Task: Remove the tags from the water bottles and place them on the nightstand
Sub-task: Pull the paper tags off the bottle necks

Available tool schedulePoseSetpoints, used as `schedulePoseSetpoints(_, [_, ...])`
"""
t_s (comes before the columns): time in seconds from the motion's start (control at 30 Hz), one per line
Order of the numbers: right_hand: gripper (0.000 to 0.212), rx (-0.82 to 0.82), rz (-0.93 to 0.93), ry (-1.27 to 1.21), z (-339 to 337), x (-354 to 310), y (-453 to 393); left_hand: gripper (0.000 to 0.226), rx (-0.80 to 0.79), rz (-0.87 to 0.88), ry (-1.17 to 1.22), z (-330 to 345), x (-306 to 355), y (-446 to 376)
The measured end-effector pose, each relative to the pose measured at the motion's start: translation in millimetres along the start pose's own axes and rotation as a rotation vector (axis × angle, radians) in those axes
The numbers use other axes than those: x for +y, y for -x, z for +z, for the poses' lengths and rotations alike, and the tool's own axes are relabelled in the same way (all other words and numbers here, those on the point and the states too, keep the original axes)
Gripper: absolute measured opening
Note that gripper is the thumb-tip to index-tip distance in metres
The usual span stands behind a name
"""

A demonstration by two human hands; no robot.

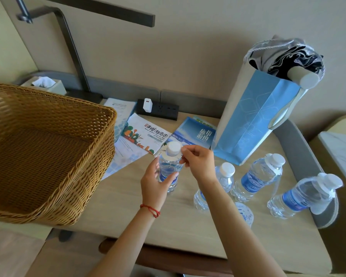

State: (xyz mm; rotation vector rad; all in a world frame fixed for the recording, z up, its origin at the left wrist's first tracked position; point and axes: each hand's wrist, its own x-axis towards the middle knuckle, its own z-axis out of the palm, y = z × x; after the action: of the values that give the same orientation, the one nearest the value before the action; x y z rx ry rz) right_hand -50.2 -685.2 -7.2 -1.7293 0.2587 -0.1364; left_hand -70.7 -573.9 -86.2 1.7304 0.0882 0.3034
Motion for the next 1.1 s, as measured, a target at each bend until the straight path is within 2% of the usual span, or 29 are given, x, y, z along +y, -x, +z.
schedulePoseSetpoints(0.2, [0.026, 0.020, -0.015, -0.028, 0, -2, -1, 0.066, 0.007, 0.002, 0.004, -1, 0, -1])
schedulePoseSetpoints(0.37, [0.024, 0.003, -0.032, -0.030, -3, -7, -2, 0.072, 0.033, -0.020, -0.005, 0, -1, -1])
schedulePoseSetpoints(0.67, [0.024, 0.001, -0.158, 0.038, -1, -9, 0, 0.070, 0.023, 0.000, -0.009, 0, -4, -1])
schedulePoseSetpoints(0.83, [0.011, 0.006, -0.203, 0.049, 3, -13, 1, 0.069, 0.022, 0.010, -0.019, 0, -3, 0])
schedulePoseSetpoints(1.0, [0.013, 0.000, -0.202, 0.016, 5, -12, 11, 0.063, 0.015, -0.003, -0.024, -11, -2, 9])
schedulePoseSetpoints(1.1, [0.014, -0.017, -0.166, -0.034, 9, -6, 23, 0.051, 0.041, 0.011, -0.030, -28, -4, 22])
